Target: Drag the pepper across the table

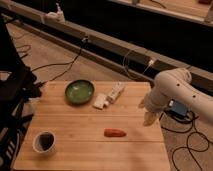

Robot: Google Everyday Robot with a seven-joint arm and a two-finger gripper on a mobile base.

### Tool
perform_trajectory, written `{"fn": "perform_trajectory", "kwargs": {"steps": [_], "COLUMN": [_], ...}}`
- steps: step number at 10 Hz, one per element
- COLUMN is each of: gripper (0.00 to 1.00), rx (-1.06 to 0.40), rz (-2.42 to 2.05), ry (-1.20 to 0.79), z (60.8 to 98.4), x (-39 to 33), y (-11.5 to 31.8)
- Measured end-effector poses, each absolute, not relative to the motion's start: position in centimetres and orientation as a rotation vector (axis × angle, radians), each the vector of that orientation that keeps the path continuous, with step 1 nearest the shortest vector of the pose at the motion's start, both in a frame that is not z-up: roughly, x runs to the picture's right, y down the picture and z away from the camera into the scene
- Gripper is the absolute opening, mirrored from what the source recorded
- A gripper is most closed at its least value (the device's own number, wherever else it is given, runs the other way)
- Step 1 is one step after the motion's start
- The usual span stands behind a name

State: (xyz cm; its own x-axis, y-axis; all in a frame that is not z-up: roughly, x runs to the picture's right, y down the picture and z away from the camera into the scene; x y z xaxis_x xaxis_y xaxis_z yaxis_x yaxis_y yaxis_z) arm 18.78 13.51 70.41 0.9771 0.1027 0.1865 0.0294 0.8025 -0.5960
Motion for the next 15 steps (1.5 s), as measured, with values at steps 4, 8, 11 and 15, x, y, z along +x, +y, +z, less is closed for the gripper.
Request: {"fn": "perform_trajectory", "kwargs": {"steps": [4,8,11,15], "gripper": [0.65,0.65,0.65,0.65], "rx": [-0.647,-0.609,-0.592,-0.622], "rz": [-0.075,-0.188,-0.167,-0.161], "ry": [-0.254,-0.252,-0.294,-0.391], "z": [70.7,70.3,71.0,73.7], "x": [12.5,10.3,10.0,7.6], "y": [16.6,18.0,18.3,21.0]}}
